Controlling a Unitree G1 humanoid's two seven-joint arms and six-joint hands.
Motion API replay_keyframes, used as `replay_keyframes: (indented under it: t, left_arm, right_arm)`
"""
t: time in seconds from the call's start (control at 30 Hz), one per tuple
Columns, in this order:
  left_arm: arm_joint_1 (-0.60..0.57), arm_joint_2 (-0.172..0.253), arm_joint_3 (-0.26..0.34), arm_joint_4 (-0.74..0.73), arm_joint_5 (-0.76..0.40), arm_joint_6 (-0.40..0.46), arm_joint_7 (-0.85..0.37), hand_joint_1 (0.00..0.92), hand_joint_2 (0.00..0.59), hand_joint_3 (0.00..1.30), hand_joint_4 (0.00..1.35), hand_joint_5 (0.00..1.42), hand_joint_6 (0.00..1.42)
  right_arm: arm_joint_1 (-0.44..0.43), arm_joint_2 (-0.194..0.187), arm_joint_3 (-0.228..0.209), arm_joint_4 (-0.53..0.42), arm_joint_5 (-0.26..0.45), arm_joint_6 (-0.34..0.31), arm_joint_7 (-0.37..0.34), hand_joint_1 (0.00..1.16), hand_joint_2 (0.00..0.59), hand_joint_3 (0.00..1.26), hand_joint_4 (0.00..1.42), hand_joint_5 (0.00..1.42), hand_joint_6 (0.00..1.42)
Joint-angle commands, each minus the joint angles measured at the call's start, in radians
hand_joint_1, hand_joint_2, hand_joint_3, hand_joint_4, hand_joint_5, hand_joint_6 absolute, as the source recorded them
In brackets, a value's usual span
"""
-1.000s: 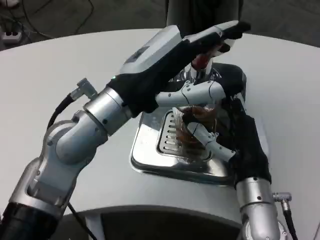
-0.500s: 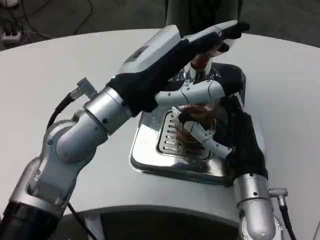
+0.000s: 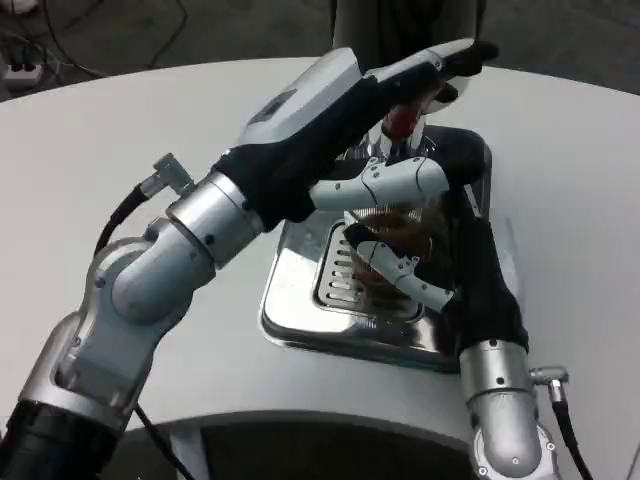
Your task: Grasp the cup under the faucet to collect the drink, then remove the cup.
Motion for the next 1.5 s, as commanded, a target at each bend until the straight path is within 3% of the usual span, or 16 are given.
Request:
replay_keyframes:
  t: [0.03, 0.33, 0.5, 0.77, 0.97, 1.13, 1.23, 1.5]
  left_arm:
    - [-0.003, 0.003, -0.011, 0.015, 0.018, 0.009, -0.016, 0.0, 0.109, 0.16, 0.15, 0.23, 0.12]
    - [0.002, 0.008, -0.006, 0.009, 0.018, 0.013, -0.018, 0.0, 0.113, 0.16, 0.15, 0.23, 0.12]
    - [0.001, 0.008, -0.005, 0.007, 0.019, 0.016, -0.016, 0.0, 0.114, 0.16, 0.15, 0.23, 0.12]
    - [0.007, 0.001, 0.003, -0.01, 0.0, 0.038, -0.021, 0.0, 0.114, 0.17, 0.15, 0.23, 0.12]
    - [0.039, -0.029, 0.048, -0.03, -0.122, 0.129, -0.052, 0.0, 0.114, 0.17, 0.15, 0.23, 0.12]
    - [0.068, -0.03, 0.069, -0.071, -0.176, 0.179, -0.073, 0.0, 0.115, 0.17, 0.14, 0.22, 0.12]
    - [0.081, -0.043, 0.087, -0.092, -0.223, 0.225, -0.087, 0.0, 0.12, 0.16, 0.12, 0.21, 0.13]
    - [0.1, -0.126, 0.168, -0.106, -0.437, 0.395, -0.125, 0.0, 0.119, 0.09, 0.0, 0.13, 0.08]
  right_arm:
    - [-0.023, 0.01, 0.016, 0.027, -0.019, -0.018, -0.027, 0.75, 0.157, 0.06, 0.12, 0.13, 0.14]
    - [-0.039, 0.017, 0.017, 0.071, -0.015, -0.034, -0.055, 0.75, 0.157, 0.08, 0.14, 0.18, 0.18]
    - [-0.042, 0.019, 0.02, 0.077, -0.023, -0.035, -0.076, 0.76, 0.169, 0.11, 0.23, 0.26, 0.25]
    - [-0.029, 0.023, 0.022, 0.075, -0.025, -0.034, -0.105, 0.82, 0.167, 0.26, 0.47, 0.53, 0.4]
    - [-0.023, 0.02, 0.028, 0.064, -0.041, -0.029, -0.121, 0.88, 0.162, 0.37, 0.58, 0.66, 0.54]
    - [-0.017, 0.024, 0.029, 0.052, -0.05, -0.031, -0.138, 0.89, 0.166, 0.52, 0.7, 0.81, 0.77]
    - [-0.013, 0.025, 0.032, 0.045, -0.056, -0.031, -0.146, 0.89, 0.166, 0.57, 0.73, 0.86, 0.82]
    - [0.014, 0.024, 0.045, -0.011, -0.076, -0.018, -0.147, 0.91, 0.139, 0.72, 0.84, 1.02, 1.0]
